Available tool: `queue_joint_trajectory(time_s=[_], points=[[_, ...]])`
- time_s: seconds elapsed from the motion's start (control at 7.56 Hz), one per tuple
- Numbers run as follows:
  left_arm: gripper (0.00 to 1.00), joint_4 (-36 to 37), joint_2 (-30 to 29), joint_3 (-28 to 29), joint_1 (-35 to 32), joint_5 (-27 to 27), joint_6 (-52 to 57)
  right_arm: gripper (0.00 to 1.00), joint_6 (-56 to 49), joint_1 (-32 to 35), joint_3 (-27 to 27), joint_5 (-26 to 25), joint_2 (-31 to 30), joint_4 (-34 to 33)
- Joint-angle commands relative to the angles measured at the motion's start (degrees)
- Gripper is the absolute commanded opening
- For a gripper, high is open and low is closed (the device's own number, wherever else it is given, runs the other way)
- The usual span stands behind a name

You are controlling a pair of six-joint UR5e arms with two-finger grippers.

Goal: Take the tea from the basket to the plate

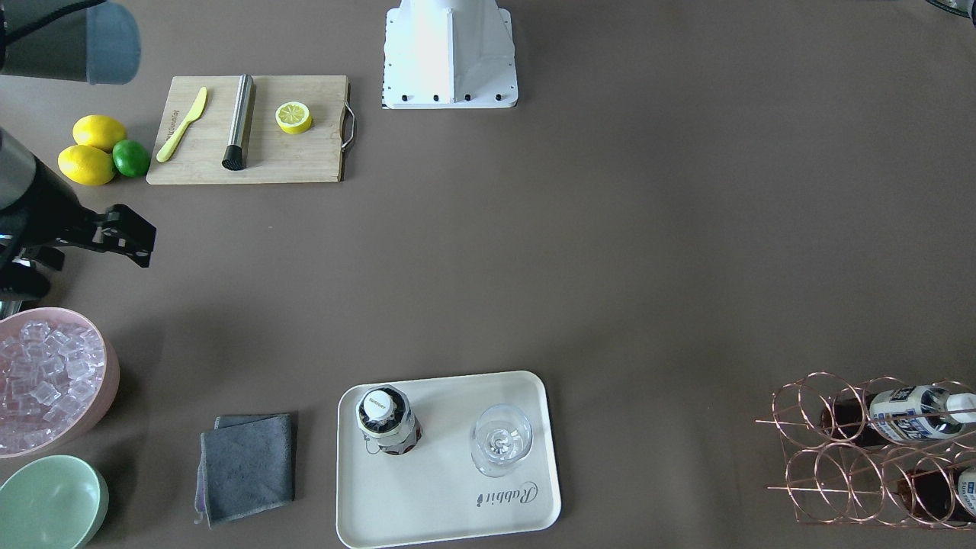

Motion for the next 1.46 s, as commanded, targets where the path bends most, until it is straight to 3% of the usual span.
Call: queue_joint_trajectory(time_s=[0.0,0.26,0.53,0.66,1.32], points=[[0.0,-0.3,-1.94,4.03,0.21,-0.01,0.23,1.0,-16.79,9.5,-1.69,-4.17,-10.2,0.27],[0.0,-0.39,-2.04,4.22,0.48,-0.01,0.23,1.0,-26.31,17.93,-7.73,-4.29,-13.37,1.68],[0.0,-0.39,-1.95,4.22,0.57,-0.01,0.14,1.0,-32.31,26.1,-16.86,-2.2,-17.93,14.97],[0.0,-0.39,-1.95,4.31,0.65,0.08,0.05,1.0,-32.49,29.19,-19.69,0.43,-19.53,18.61],[0.0,-0.3,-2.04,4.48,1.79,0.08,-0.3,1.0,-38.56,28.09,-21.3,2.56,-20.77,19.87]])
